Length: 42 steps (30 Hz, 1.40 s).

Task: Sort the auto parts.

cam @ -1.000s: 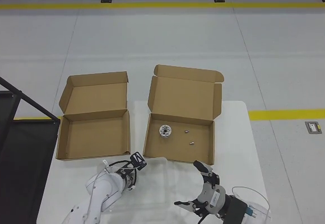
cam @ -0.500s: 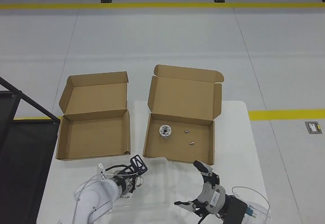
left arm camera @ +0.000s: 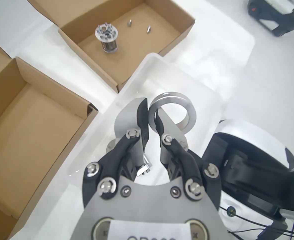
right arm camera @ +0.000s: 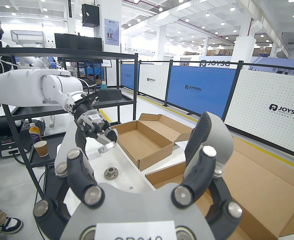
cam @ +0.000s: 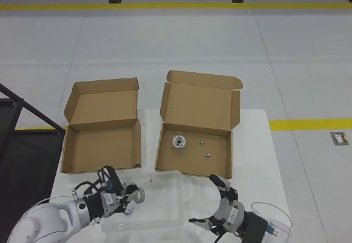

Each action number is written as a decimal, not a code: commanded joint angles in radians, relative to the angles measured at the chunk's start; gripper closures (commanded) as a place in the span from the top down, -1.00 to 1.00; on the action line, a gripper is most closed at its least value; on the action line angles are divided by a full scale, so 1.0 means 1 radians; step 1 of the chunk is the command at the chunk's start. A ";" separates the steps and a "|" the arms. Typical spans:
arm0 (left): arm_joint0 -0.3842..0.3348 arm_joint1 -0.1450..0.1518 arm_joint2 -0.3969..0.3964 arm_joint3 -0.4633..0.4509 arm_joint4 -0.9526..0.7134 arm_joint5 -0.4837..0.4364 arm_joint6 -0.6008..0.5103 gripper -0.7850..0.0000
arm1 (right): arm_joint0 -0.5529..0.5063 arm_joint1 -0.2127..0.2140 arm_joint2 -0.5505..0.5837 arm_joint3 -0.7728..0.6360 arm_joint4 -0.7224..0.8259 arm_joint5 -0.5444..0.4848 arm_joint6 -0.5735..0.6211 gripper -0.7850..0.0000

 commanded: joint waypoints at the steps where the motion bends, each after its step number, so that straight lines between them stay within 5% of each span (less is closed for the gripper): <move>1: 0.017 0.008 -0.049 0.020 -0.089 -0.065 0.020 -1.00 | 0.000 0.000 0.000 0.000 0.000 0.000 0.000 1.00; 15: 0.027 0.008 -0.027 0.014 -0.135 -0.047 0.059 -1.00 | 0.000 0.000 0.000 0.000 0.000 0.000 0.000 1.00; 26: -0.091 0.055 -0.044 0.131 -0.722 0.066 -0.186 -1.00 | 0.000 0.000 0.000 0.000 0.000 0.000 0.000 1.00; 32: -0.140 0.059 -0.103 0.169 -0.421 0.242 -0.062 -1.00 | 0.000 0.000 0.000 0.000 0.000 0.000 0.000 1.00; 37: -0.189 0.055 -0.050 0.236 -0.140 0.436 0.058 -1.00 | 0.000 0.000 0.000 0.000 0.000 0.000 0.000 1.00; 42: -0.284 0.053 0.011 0.371 -0.006 0.583 0.050 -1.00 | 0.000 0.000 0.000 0.000 0.000 0.000 0.000 1.00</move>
